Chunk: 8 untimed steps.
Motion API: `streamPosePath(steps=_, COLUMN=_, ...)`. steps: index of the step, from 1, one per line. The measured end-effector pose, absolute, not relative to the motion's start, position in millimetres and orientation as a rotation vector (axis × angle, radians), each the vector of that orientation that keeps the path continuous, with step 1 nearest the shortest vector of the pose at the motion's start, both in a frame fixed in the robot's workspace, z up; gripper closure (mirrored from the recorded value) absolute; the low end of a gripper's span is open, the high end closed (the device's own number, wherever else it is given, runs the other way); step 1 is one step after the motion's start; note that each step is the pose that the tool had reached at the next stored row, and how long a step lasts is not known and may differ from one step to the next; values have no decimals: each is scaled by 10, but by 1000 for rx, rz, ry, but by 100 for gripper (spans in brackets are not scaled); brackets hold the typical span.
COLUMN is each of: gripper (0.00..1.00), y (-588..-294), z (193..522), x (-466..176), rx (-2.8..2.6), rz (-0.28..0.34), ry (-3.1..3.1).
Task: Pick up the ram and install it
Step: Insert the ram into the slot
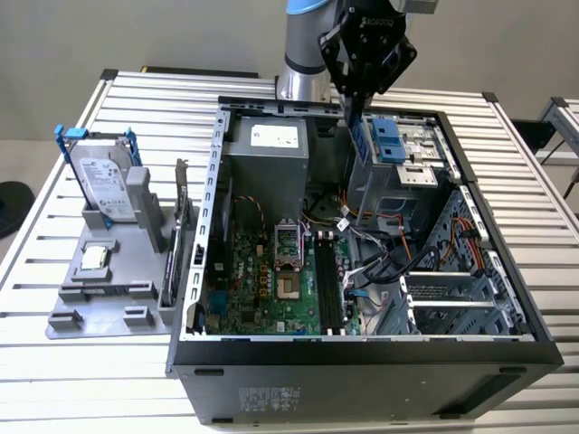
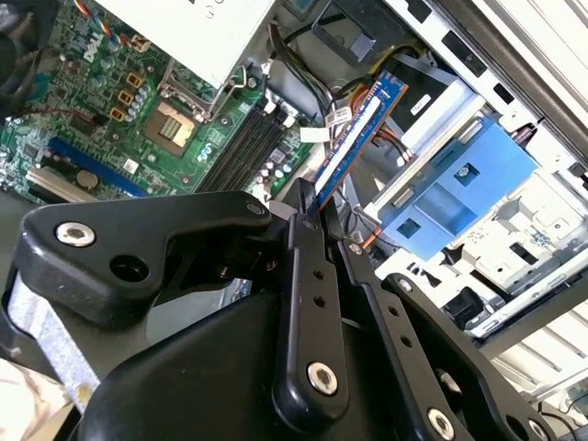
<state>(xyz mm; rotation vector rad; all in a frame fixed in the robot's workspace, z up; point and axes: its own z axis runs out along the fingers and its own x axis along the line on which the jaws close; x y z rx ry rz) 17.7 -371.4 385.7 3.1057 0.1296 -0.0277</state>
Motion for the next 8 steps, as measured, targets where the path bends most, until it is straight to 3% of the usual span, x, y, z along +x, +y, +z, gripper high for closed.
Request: streamPosePath(steps=8, gripper=100, y=-3747, z=3817, x=184, rx=3106, rz=-28, ry=130)
